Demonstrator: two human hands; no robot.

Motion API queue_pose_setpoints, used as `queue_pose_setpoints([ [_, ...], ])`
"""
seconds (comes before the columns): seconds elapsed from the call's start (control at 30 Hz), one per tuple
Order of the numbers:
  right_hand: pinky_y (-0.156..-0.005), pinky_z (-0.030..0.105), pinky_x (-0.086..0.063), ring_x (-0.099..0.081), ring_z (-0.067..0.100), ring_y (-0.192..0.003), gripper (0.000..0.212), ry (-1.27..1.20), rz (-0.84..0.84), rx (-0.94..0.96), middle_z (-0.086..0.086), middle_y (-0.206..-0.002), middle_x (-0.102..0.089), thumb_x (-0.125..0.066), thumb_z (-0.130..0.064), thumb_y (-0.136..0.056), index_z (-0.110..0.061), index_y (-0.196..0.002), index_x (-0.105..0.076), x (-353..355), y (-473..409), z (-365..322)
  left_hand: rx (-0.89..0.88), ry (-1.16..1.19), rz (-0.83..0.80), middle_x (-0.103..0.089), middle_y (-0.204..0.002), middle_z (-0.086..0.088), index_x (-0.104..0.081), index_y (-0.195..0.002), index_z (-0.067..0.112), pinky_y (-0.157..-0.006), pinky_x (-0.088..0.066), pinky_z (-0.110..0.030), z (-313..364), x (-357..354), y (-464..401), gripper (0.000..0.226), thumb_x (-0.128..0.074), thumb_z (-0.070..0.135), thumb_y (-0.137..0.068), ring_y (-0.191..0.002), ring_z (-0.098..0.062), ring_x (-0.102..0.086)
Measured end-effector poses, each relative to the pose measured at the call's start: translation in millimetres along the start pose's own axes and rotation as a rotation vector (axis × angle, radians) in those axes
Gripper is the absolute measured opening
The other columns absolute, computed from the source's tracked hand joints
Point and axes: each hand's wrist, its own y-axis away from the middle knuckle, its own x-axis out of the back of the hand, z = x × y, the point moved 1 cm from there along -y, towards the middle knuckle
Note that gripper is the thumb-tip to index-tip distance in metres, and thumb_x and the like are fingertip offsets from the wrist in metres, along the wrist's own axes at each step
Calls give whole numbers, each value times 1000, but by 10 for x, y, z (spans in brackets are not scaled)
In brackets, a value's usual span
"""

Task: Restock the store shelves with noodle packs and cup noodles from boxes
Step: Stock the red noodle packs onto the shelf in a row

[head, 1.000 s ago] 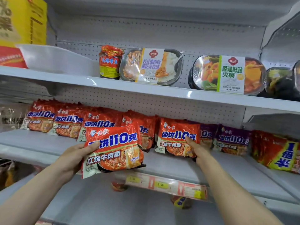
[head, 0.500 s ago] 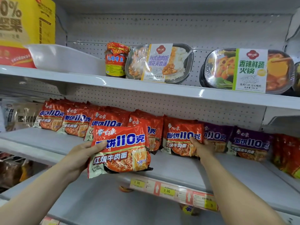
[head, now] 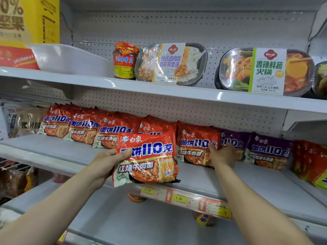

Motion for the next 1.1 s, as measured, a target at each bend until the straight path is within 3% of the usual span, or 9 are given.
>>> queue_pose_setpoints([
  [0.07, -105, 48, -48, -56, 33, -128, 68, -19, 32, 105, 11, -140, -58, -71, -54, -87, -11, -136, -53, 90, 93, -123, 6, 6, -14, -76, -105, -16, -67, -117, 4, -87, -58, -45, 19, -84, -20, 48, -79, 30, -78, -96, -35, -74],
  [0.17, -101, 48, -52, -63, 21, -111, 44, -254, -253, 114, -4, -121, -66, -68, -58, -88, -25, -117, -64, 183, 392, -308, 1, 11, -27, -76, -106, -16, -68, -116, 5, -89, -58, -46, 30, -228, -46, 50, -81, 30, -76, -97, -35, -74],
  [0.3, -109, 46, -45, -64, 19, -117, 67, -431, -682, -8, -6, -119, -72, -73, -71, -72, -25, -121, -68, 272, 757, -385, -16, 17, -24, -77, -98, -15, -68, -108, 5, -66, -63, -36, 63, -462, -96, 32, -79, 23, -84, -82, -29, -76],
  [0.4, -110, 46, -42, -65, 23, -118, 73, -463, -820, -56, -2, -117, -75, -83, -56, -65, -19, -125, -66, 354, 887, -293, -43, 47, -23, -77, -97, -15, -70, -102, 5, -56, -59, -29, 65, -636, -175, 22, -78, 18, -85, -75, -24, -76],
  [0.6, -112, 51, -42, -68, 24, -114, 122, -589, -669, -68, 5, -122, -73, -102, -50, -34, -8, -139, -55, 499, 844, -110, -77, 131, -65, -76, -106, -12, -67, -116, 7, -85, -60, -41, -23, -926, -385, 44, -81, 26, -79, -96, -27, -74],
  [0.77, -87, 33, -58, -75, 20, -95, 39, -626, -529, -96, 7, -105, -78, -83, -14, -79, -8, -114, -69, 688, 749, -76, -53, 141, -190, -76, -108, -10, -64, -120, 5, -81, -57, -32, -103, -1182, -511, 49, -81, 7, -74, -97, -22, -73],
  [0.93, -94, 41, -57, -75, 21, -98, 44, -646, -509, -134, 6, -107, -77, -84, -16, -78, -9, -117, -66, 747, 656, 43, -69, 59, -161, -75, -108, -11, -67, -115, 4, -88, -58, -38, -192, -1342, -611, 40, -79, -2, -78, -101, -27, -72],
  [1.03, -81, 37, -59, -75, 18, -92, 32, -699, -519, -193, 4, -104, -78, -80, -14, -82, -12, -112, -67, 772, 617, 82, -69, 54, -178, -76, -107, -12, -68, -114, 3, -74, -58, -30, -181, -1369, -636, 35, -78, 2, -81, -95, -24, -73],
  [1.1, -76, 34, -56, -73, 18, -94, 29, -754, -515, -245, 4, -105, -78, -78, -13, -84, -14, -111, -68, 780, 589, 104, -51, 93, -197, -77, -106, -11, -69, -113, 2, -82, -56, -32, -166, -1381, -658, 30, -76, 4, -84, -100, -25, -72],
])
